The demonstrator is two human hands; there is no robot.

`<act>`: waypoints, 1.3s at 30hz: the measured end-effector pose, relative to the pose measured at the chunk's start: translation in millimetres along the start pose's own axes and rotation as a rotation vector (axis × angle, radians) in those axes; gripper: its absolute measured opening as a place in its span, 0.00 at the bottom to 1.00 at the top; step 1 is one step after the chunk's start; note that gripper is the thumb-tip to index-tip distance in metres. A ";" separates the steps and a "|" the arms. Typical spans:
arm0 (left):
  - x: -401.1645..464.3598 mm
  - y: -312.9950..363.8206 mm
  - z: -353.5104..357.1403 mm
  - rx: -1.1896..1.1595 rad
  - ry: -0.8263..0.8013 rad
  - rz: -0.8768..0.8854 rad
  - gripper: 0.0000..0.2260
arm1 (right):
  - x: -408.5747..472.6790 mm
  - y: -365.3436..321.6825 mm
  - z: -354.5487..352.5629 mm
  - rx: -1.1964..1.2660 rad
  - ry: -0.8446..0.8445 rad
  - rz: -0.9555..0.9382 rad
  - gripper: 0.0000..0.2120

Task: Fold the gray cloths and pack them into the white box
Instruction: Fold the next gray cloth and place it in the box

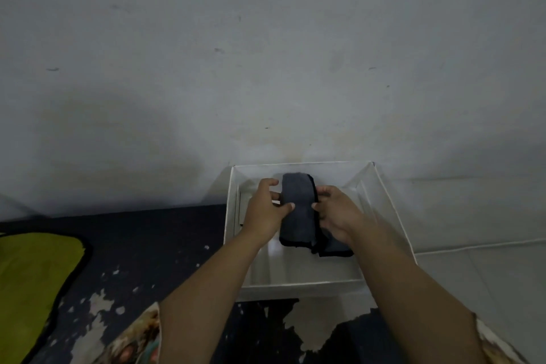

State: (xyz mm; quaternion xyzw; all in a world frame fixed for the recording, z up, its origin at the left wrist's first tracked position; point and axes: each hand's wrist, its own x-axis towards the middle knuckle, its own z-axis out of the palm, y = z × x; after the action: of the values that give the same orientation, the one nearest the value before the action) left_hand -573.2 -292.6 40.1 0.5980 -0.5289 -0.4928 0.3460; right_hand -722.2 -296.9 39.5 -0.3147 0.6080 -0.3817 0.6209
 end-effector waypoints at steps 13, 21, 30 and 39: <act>13.2 -41.8 13.2 0.471 -0.162 0.110 0.34 | 38.4 40.2 -11.2 -0.520 0.166 0.040 0.12; 11.9 -46.3 17.6 1.161 -0.333 0.287 0.39 | 31.5 37.6 -9.2 -0.675 0.139 -0.133 0.12; 11.9 -46.9 21.0 1.309 -0.403 0.161 0.40 | 19.0 34.9 -5.5 -1.313 -0.146 -0.336 0.28; 11.4 -43.4 21.9 1.395 -0.311 0.195 0.41 | 25.9 49.9 -1.6 -1.739 -0.160 -0.022 0.46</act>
State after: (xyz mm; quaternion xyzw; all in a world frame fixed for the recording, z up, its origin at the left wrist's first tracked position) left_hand -581.9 -292.7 -9.0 0.5528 -0.8145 -0.0866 -0.1533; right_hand -720.1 -293.5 -16.5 -0.7086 0.6352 0.2350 0.1977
